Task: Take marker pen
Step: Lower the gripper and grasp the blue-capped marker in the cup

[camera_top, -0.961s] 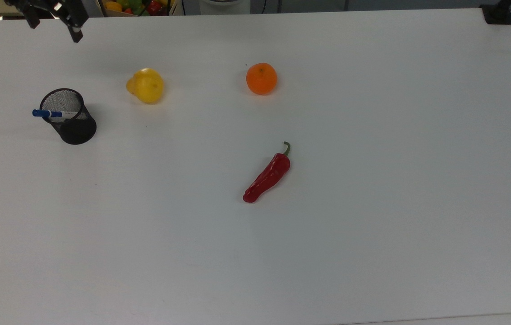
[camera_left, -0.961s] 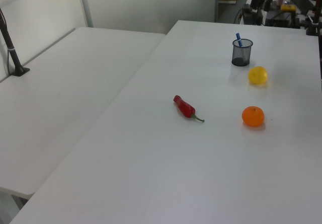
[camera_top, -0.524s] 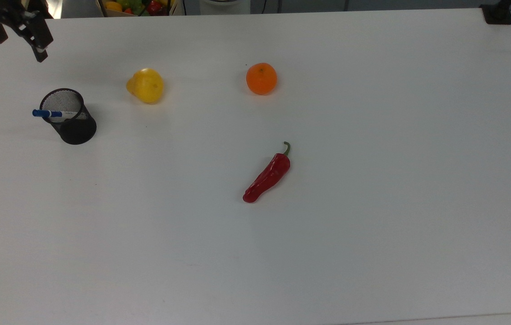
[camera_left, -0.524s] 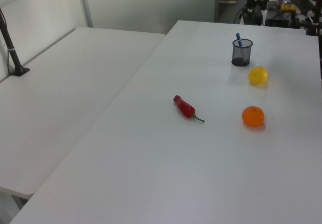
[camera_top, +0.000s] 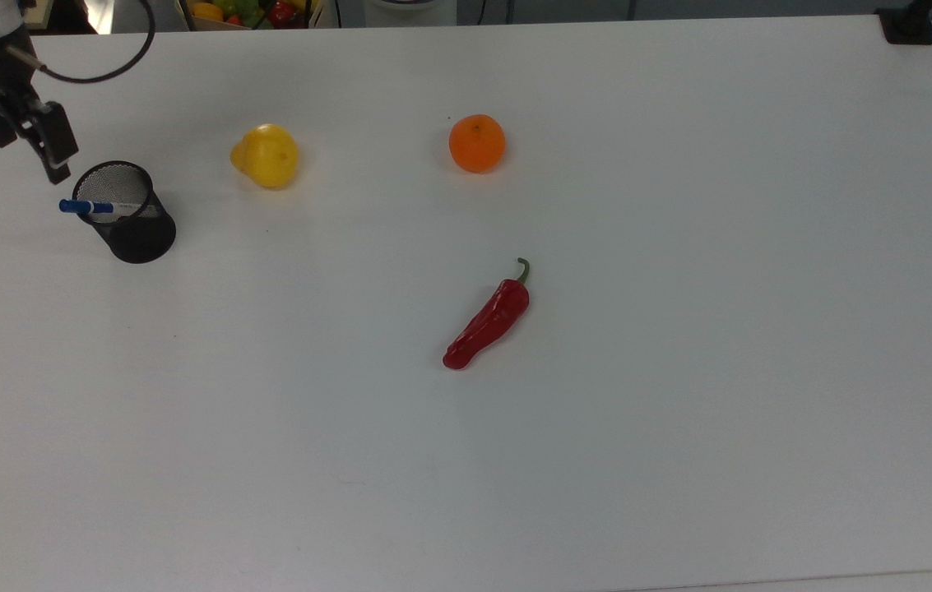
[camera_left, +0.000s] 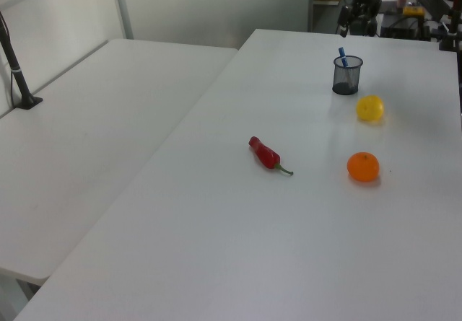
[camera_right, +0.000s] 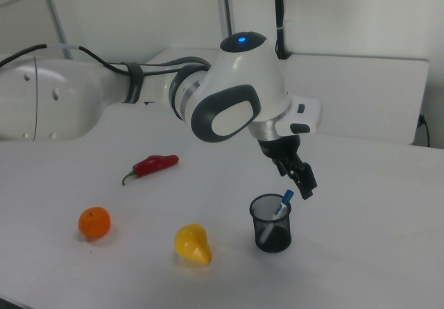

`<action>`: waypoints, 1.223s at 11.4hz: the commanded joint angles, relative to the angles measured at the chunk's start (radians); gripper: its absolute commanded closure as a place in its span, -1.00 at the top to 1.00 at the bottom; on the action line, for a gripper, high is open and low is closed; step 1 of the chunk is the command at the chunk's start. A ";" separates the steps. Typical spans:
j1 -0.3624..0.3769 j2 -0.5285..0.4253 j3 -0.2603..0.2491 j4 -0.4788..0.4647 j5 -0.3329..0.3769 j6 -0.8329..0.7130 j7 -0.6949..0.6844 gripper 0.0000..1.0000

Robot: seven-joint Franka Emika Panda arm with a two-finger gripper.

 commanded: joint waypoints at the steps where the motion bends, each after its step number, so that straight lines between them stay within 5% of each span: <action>1: -0.004 0.028 0.023 0.016 0.027 0.052 0.050 0.52; 8: 0.007 0.086 0.038 0.001 0.008 0.091 0.057 0.28; 14: 0.008 0.086 0.046 -0.012 0.008 0.081 0.053 -0.42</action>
